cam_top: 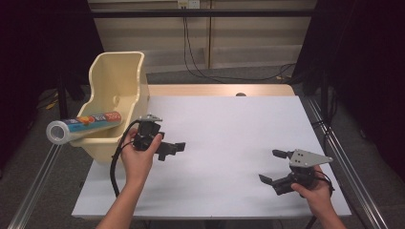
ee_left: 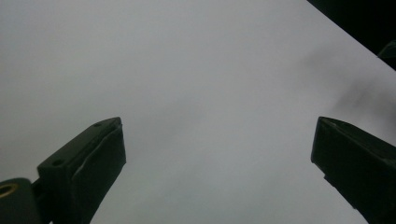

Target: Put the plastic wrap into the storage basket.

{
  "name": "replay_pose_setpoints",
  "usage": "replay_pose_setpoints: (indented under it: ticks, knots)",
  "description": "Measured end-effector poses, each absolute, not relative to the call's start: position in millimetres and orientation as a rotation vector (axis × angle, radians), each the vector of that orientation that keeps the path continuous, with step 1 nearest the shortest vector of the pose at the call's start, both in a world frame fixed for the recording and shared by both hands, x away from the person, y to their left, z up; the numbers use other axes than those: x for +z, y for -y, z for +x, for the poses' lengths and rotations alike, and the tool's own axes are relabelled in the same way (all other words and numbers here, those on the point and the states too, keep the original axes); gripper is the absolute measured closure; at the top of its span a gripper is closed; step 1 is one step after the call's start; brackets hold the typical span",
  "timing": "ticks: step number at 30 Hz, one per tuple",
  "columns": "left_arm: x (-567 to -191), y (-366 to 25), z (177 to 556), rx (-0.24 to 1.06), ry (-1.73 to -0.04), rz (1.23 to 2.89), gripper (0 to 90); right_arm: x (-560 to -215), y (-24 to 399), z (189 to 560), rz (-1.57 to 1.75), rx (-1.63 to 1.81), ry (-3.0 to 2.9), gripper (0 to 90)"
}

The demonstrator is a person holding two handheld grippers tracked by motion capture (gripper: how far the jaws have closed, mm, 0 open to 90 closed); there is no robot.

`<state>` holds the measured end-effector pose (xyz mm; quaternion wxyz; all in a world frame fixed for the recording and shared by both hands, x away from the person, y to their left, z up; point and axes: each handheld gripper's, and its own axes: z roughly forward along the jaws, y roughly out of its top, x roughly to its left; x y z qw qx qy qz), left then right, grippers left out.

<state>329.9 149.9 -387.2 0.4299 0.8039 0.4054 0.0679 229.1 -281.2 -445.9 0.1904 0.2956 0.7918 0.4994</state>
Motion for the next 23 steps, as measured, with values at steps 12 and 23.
replay_pose_setpoints:
  ticks: [12, 23]
  knots:
    - [-417, -157, 309, 0.323, -0.827, 1.892, 3.2, -447, 282, 229, 0.831, 1.404, -2.218, 1.3]
    - [-429, -159, 298, 0.374, -0.782, 1.845, 2.5, -448, 281, 229, 0.829, 1.398, -2.214, 1.3]
